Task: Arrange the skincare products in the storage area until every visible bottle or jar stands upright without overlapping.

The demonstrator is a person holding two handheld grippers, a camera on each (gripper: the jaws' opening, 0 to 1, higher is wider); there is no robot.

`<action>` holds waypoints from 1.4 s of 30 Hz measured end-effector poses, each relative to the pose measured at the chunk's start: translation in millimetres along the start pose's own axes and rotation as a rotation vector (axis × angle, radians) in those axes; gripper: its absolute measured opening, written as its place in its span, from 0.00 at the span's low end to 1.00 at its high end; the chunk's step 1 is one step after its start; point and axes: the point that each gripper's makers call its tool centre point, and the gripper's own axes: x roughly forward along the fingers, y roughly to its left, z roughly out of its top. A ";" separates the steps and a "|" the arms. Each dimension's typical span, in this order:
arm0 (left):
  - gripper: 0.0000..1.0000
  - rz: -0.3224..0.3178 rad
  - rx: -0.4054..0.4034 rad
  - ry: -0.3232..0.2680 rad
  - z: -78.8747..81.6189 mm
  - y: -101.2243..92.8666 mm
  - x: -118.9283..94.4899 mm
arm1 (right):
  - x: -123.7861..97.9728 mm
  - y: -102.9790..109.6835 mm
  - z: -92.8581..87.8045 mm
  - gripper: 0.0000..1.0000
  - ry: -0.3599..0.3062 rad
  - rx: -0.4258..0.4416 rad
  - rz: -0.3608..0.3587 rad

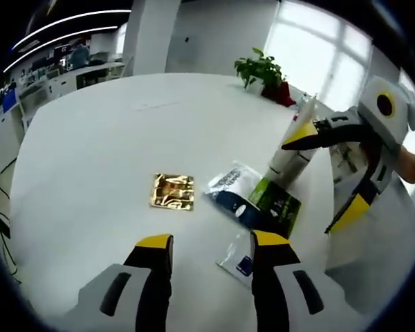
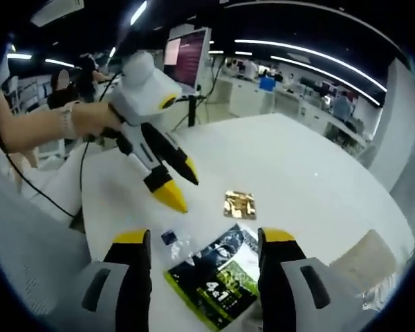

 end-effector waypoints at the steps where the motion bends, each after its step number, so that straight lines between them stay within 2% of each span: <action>1: 0.36 0.005 0.004 0.000 0.9 2.5 1.8 | 2.6 -0.4 -0.8 0.62 0.006 -0.003 -0.001; 4: 0.31 0.014 0.010 -0.002 3.5 10.9 8.8 | 13.1 -1.4 -0.9 0.62 0.009 -0.002 -0.015; 10: 0.25 0.003 -0.015 -0.014 4.9 14.5 17.5 | 32.7 -0.6 -1.9 0.63 0.015 0.002 -0.016; 20: 0.19 0.041 -0.011 -0.059 17.7 33.0 34.0 | 63.4 -14.3 -8.4 0.63 0.043 0.081 -0.032; 27: 0.14 0.062 -0.006 -0.049 18.2 42.9 43.5 | 83.0 -23.1 -19.2 0.61 0.065 0.134 -0.043; 30: 0.15 0.065 -0.009 -0.048 19.4 45.3 46.5 | 86.9 -31.7 -20.9 0.60 0.080 0.114 -0.064; 37: 0.14 0.079 0.002 -0.055 25.4 49.0 54.4 | 95.8 -37.0 -27.5 0.61 0.083 0.160 -0.082; 39: 0.14 0.100 0.024 -0.049 25.2 52.0 54.2 | 98.1 -38.0 -28.4 0.62 0.081 0.157 -0.087; 42: 0.14 0.111 0.053 -0.032 22.0 53.6 55.3 | 105.4 -51.6 -31.1 0.61 0.074 0.160 -0.093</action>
